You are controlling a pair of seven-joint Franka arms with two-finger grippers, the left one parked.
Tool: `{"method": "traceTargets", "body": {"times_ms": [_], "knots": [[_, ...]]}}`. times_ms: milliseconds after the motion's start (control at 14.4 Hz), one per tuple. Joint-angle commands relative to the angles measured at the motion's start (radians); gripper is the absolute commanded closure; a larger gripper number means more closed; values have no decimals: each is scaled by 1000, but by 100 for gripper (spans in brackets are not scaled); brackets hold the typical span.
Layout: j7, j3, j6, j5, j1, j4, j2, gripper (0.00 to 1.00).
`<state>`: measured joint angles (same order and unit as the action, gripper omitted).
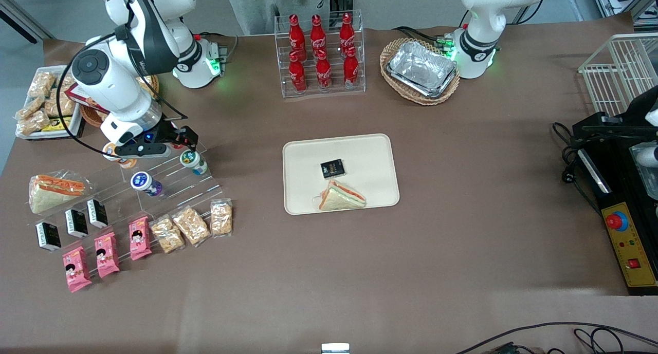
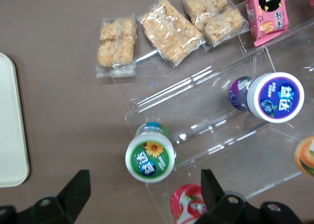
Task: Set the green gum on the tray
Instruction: 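Lower the right gripper and close it on the green gum bottle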
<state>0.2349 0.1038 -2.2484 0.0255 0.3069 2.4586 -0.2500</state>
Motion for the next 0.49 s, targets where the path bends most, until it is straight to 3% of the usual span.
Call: {"method": "traceTargets", "body": {"times_ms": [0, 418], "knots": [[8, 2, -88, 21, 1, 29, 29, 0], [7, 2, -149, 21, 1, 39, 75, 0]]}}
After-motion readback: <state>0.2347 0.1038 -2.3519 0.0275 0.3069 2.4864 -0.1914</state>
